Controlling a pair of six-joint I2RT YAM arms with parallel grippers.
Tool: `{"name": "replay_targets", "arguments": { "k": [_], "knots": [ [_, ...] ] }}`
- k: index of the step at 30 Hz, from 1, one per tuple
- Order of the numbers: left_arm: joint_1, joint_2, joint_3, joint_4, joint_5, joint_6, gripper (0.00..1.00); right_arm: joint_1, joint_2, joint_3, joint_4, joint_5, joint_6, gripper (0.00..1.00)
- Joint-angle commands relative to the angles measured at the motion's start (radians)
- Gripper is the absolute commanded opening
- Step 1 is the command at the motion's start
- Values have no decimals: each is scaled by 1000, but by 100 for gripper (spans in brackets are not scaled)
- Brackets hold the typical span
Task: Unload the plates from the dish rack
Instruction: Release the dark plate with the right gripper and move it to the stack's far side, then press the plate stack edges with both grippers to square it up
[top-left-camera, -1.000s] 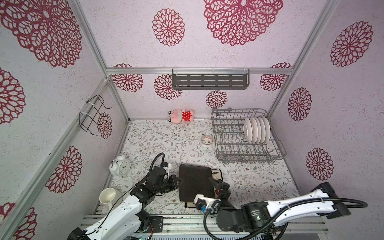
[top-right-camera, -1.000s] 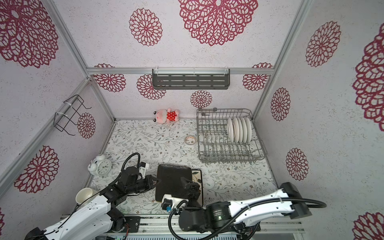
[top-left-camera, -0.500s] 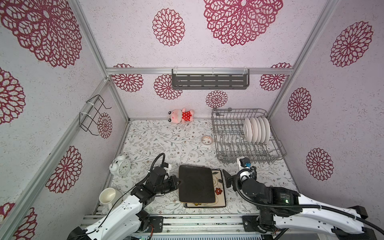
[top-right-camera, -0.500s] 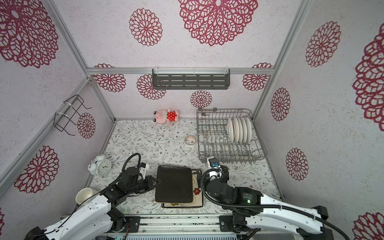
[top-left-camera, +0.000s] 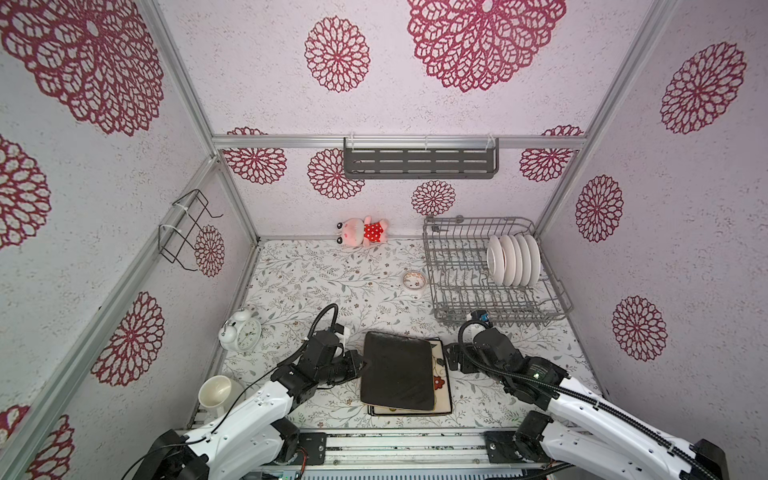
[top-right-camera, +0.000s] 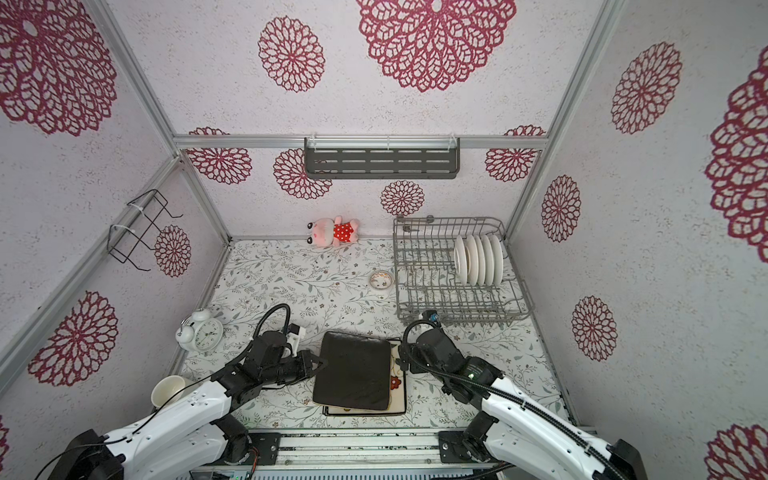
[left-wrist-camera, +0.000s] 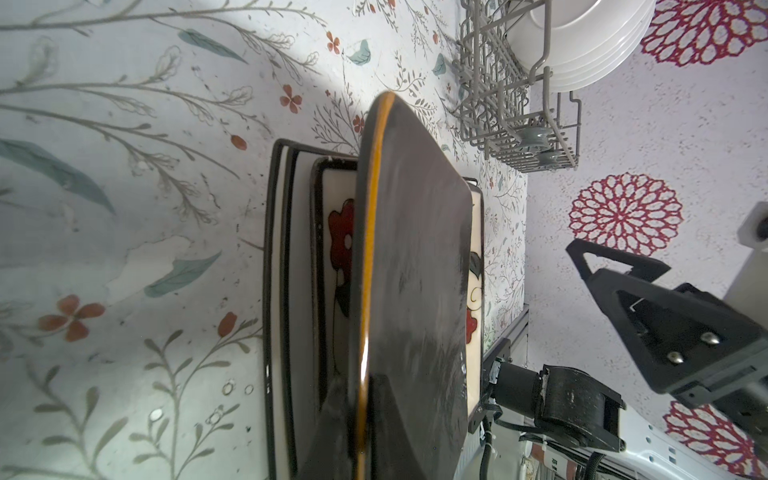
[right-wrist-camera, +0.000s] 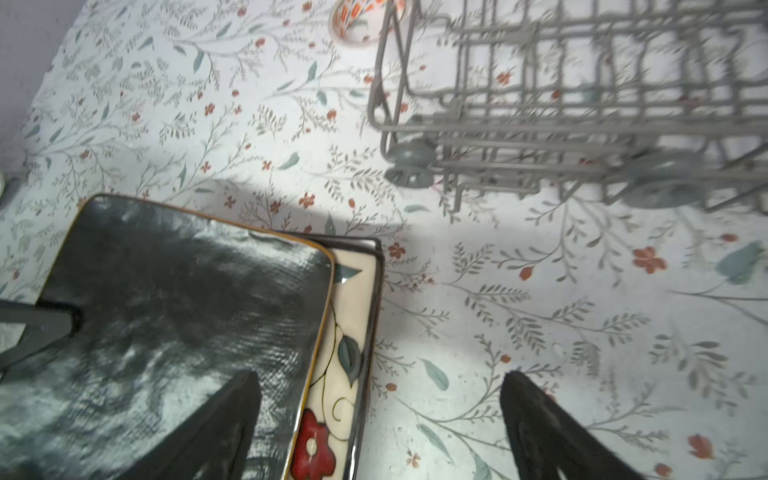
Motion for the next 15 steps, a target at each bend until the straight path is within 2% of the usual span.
{"name": "replay_targets", "arguments": {
  "k": [1,8,15],
  "knots": [
    [-21,38,-14,-107,-87,67,0,-12,15,-26,77,-159,87,82],
    [-36,46,-22,-97,-129,36,0,-25,53,-97,193,-267,165,75],
    [-54,63,-49,-55,-141,-6,0,-25,95,-127,230,-296,190,61]
  ]
}}
